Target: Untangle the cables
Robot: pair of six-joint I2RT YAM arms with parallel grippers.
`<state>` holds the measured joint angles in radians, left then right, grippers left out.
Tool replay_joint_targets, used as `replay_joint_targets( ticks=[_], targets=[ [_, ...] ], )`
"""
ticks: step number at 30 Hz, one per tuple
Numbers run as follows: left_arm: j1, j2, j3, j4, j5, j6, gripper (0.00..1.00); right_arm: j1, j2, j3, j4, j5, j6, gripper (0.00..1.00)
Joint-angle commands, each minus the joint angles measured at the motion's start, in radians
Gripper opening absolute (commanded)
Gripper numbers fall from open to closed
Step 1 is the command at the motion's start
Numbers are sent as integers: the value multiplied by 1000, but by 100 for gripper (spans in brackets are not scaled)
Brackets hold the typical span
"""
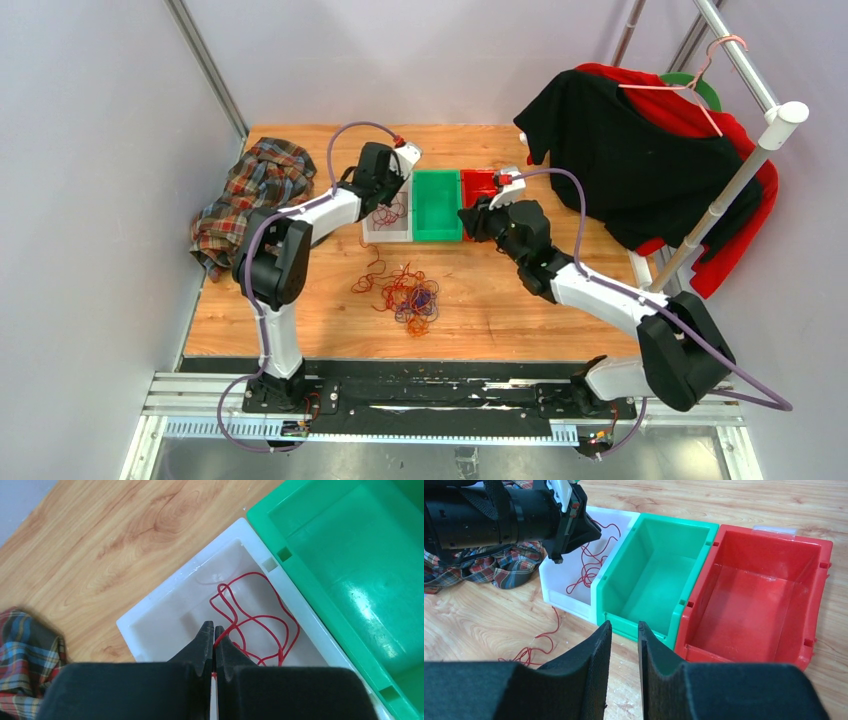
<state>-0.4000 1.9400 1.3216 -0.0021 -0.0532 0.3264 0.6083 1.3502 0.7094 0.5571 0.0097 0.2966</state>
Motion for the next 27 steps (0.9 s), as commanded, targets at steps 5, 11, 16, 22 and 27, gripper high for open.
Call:
replay_joint_targets(
  ticks=[5, 11, 16, 22, 27],
  targets=[
    [-47, 6, 13, -35, -89, 145, 1, -9, -77, -40, 26, 31, 38, 26],
    [-71, 79, 94, -187, -151, 240, 1, -7, -127, -63, 20, 42, 47, 26],
    [-86, 111, 110, -242, -180, 265, 1, -8, -149, -83, 29, 56, 55, 26],
    [-76, 60, 102, -263, -127, 214, 3, -8, -177, -86, 32, 62, 48, 27],
    [-41, 11, 149, -335, -11, 172, 40, -7, -203, -92, 30, 67, 46, 28]
  ],
)
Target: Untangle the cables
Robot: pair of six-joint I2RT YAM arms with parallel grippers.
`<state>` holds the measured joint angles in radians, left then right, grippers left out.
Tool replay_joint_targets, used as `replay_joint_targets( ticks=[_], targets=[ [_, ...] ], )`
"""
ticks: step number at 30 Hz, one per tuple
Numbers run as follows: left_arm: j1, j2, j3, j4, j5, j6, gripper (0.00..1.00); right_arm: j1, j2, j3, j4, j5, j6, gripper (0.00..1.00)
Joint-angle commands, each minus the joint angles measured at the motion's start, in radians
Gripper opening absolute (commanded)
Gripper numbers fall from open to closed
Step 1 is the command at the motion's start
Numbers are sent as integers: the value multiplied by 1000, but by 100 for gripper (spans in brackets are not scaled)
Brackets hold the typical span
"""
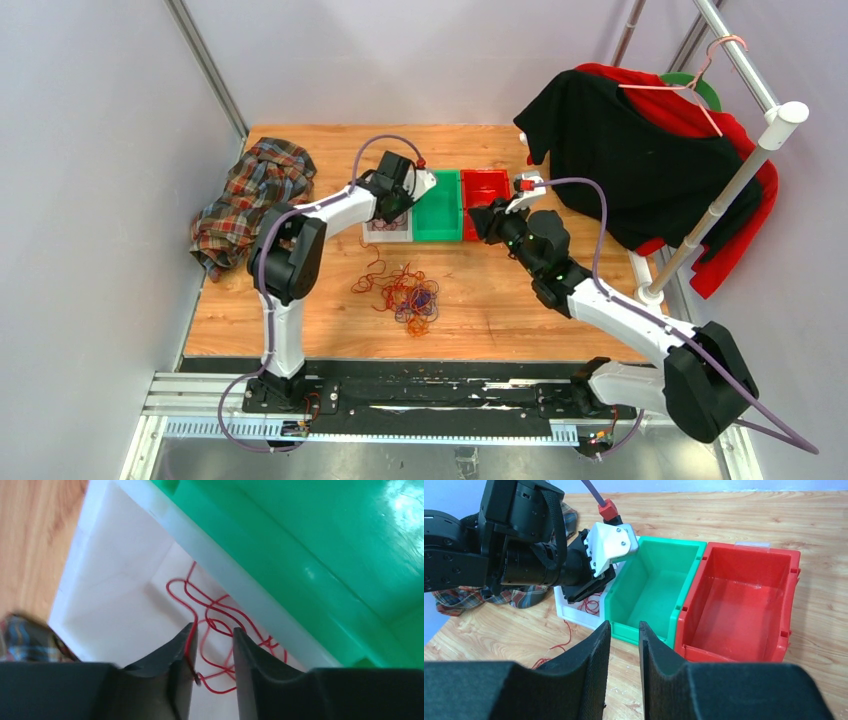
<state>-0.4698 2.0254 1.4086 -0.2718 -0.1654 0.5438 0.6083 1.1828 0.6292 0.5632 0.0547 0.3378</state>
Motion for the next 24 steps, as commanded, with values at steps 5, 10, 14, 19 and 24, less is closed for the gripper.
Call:
replay_joint_targets(
  ticks=[5, 10, 14, 19, 24],
  targets=[
    [68, -123, 74, -106, 168, -79, 65, -8, -63, -25, 13, 19, 4, 29],
    [94, -158, 115, -193, 214, -79, 74, -8, -78, -11, -15, 9, -6, 31],
    [115, -200, 144, -238, 260, -81, 76, -8, -80, -2, -27, 0, -8, 31],
    [131, -253, 153, -324, 359, -53, 82, -7, -80, -3, -31, -13, -2, 31],
    [131, -271, 94, -315, 445, -38, 74, -2, -77, -4, -35, -16, -1, 32]
  ],
)
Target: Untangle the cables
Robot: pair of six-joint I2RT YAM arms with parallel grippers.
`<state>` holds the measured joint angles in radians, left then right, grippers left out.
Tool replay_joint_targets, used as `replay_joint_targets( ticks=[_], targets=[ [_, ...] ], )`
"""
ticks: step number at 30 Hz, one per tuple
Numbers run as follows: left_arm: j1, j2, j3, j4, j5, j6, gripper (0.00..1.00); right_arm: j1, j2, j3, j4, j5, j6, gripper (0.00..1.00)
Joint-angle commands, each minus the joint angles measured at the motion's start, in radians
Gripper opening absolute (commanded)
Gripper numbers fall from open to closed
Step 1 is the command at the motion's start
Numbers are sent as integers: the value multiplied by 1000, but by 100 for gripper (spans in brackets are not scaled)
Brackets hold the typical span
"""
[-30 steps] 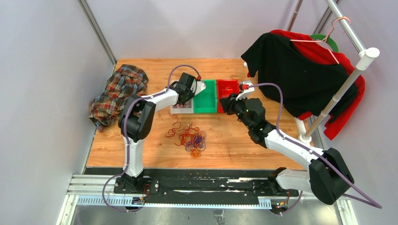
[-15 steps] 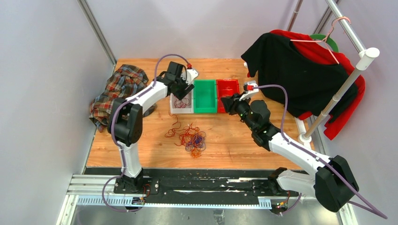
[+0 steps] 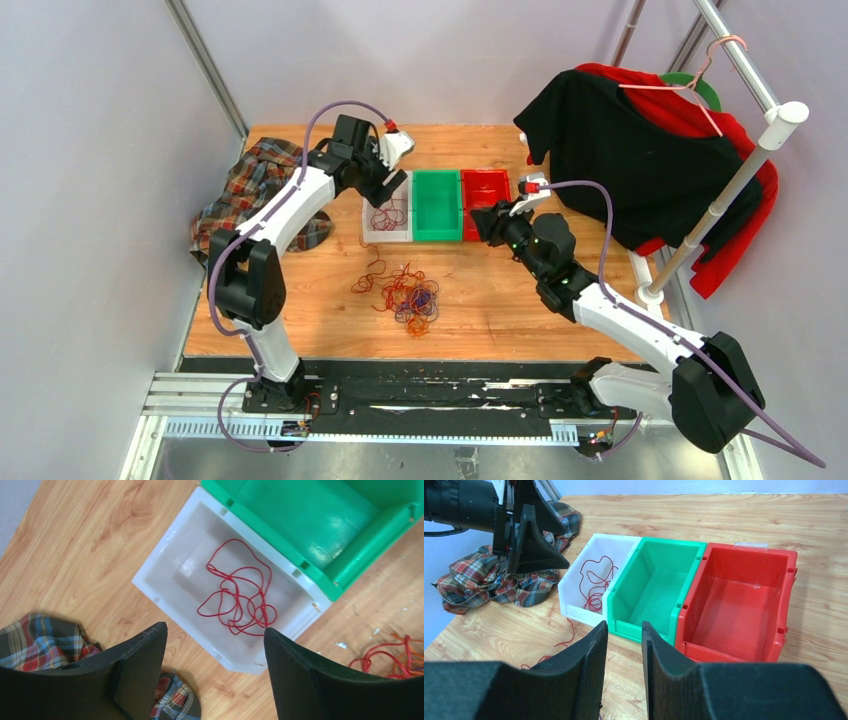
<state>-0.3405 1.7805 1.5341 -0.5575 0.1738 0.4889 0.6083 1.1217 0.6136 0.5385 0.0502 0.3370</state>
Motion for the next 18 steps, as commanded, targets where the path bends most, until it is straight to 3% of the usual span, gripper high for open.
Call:
replay_joint_targets(
  ticks=[1, 9, 18],
  targets=[
    [2, -20, -35, -24, 120, 11, 71, -1, -13, 11, -12, -11, 0, 32],
    [2, 67, 4, 51, 124, -54, 33, 2, -7, -7, -14, 3, 5, 31],
    [1, 188, 19, 122, 40, -50, 13, 1, 14, -11, -8, 18, -1, 27]
  ],
)
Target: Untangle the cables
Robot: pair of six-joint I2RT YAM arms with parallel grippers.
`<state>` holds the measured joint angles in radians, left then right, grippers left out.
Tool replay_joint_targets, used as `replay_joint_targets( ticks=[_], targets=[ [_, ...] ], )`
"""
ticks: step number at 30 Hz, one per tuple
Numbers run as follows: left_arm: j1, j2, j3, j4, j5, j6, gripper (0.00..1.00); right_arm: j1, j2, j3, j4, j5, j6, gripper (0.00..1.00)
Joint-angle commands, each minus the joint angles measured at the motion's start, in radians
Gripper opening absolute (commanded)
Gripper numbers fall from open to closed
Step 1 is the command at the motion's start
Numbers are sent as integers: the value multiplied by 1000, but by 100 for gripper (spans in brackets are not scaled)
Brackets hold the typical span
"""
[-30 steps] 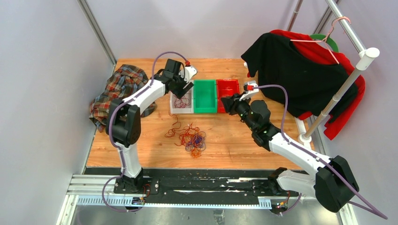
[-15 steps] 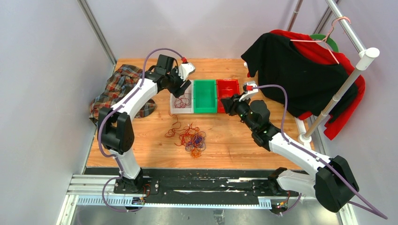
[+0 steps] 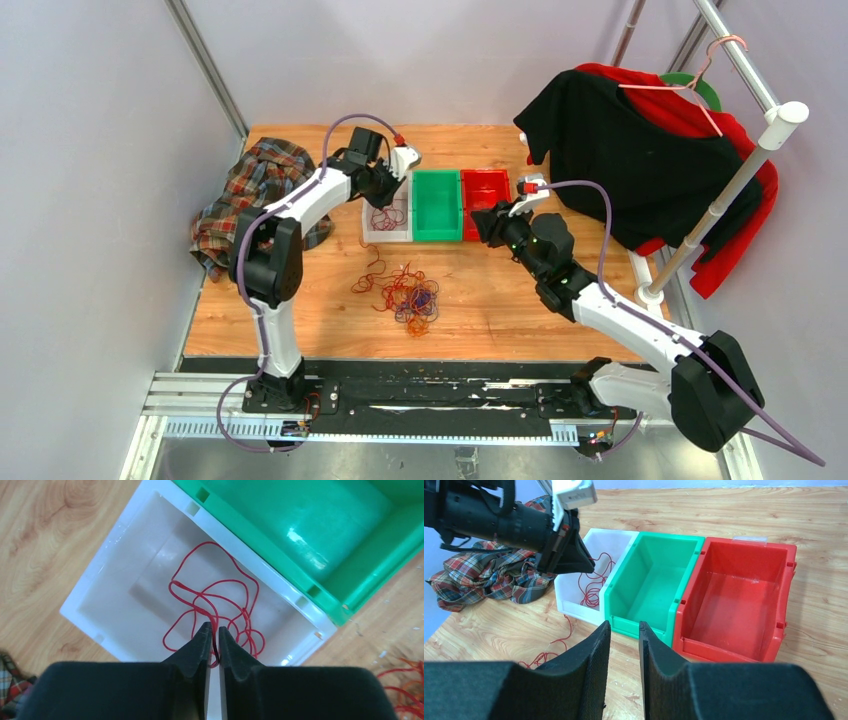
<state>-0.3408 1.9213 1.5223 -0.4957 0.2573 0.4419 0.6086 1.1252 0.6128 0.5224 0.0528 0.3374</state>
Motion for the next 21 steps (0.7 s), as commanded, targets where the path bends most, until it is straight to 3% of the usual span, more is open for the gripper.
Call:
replay_joint_targets(
  ticks=[1, 6, 7, 12, 16, 17, 21],
  targets=[
    [3, 58, 32, 68, -53, -2, 11, 1, 16, -10, 12, 15, 0, 27],
    [2, 74, 64, 36, -41, -2, 11, 2, 24, -5, 14, 6, -1, 26],
    [2, 58, 64, 19, -26, 2, 16, 2, 23, -5, 13, 4, -1, 26],
    [3, -66, 48, -122, 79, 67, 59, 2, 22, -5, 11, -6, 1, 29],
    [2, -191, -22, -252, 156, 145, 94, 14, 25, -6, 7, -9, 4, 44],
    [2, -224, -44, -274, 170, 164, 99, 19, 25, -6, 4, -8, 2, 47],
    [3, -353, -170, -354, 210, 261, 98, 39, 25, -10, -10, 6, -10, 52]
  ],
)
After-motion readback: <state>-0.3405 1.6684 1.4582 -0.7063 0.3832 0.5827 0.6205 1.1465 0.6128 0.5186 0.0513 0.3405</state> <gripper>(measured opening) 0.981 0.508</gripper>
